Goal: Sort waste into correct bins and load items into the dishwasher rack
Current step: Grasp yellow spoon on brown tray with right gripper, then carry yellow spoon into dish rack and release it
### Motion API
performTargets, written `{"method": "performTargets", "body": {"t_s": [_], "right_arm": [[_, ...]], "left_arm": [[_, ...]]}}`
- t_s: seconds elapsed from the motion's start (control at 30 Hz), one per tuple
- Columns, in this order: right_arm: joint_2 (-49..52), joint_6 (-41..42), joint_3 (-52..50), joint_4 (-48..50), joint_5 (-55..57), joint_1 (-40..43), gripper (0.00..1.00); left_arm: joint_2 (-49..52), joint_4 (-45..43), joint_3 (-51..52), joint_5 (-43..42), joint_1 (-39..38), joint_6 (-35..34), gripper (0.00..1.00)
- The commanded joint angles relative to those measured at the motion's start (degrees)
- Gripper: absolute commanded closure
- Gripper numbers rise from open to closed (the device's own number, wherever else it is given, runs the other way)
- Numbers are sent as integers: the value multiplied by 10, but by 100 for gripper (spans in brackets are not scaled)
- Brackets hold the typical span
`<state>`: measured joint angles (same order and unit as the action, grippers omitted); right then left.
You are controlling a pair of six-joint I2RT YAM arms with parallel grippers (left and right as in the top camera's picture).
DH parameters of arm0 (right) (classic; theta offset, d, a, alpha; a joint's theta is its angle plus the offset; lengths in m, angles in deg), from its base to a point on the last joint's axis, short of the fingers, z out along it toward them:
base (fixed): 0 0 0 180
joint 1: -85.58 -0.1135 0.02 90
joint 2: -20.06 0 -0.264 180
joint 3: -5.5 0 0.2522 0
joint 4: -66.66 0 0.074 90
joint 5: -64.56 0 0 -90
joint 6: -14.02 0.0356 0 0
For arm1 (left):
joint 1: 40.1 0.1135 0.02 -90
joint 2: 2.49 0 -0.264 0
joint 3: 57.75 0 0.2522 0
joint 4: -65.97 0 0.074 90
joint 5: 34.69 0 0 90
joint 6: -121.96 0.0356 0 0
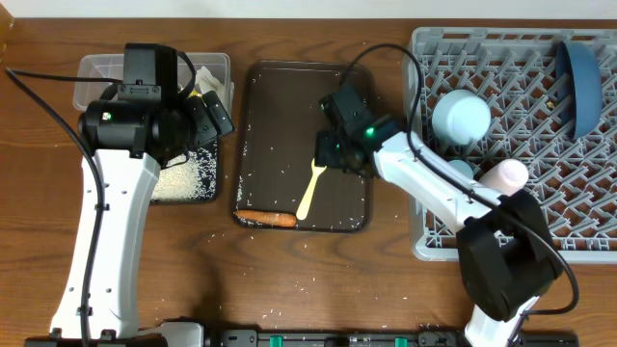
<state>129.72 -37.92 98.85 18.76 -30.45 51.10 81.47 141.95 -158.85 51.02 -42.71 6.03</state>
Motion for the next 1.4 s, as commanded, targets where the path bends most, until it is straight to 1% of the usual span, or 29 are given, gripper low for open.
{"method": "performTargets", "body": {"t_s": [0.0,0.13,0.33,0.5,0.57,0.67,0.77,0.87,0.9,0.97,1.03,1.17,1.27,1.37], "right_arm": [[0,76,-38,37,38,-9,52],[7,88,-66,84,37,-17,51],[49,97,-74,116,19,-20,40],[85,97,-74,163,-30,-20,40],[95,97,-74,175,-36,-21,46],[108,102,-74,183,-40,-21,52],[115,101,-74,188,-49,-21,60],[115,101,-74,188,-50,-21,83],[115,101,-74,189,-52,-21,89],[115,98,-74,190,-59,-21,96],[115,96,-74,190,-65,-21,99],[114,74,-69,191,-93,-16,99],[102,47,-64,186,-107,-8,99],[70,5,-51,154,-108,8,99]], "left_arm": [[3,2,2,5,2,-3,0],[3,2,2,5,2,-3,0],[3,2,2,5,2,-3,0],[3,2,2,5,2,-3,0],[3,2,2,5,2,-3,0],[3,2,2,5,2,-3,0],[3,2,2,5,2,-3,0],[3,2,2,5,2,-3,0],[3,2,2,5,2,-3,0],[3,2,2,5,2,-3,0],[3,2,2,5,2,-3,0],[3,2,2,5,2,-3,0],[3,2,2,5,2,-3,0],[3,2,2,5,2,-3,0]]}}
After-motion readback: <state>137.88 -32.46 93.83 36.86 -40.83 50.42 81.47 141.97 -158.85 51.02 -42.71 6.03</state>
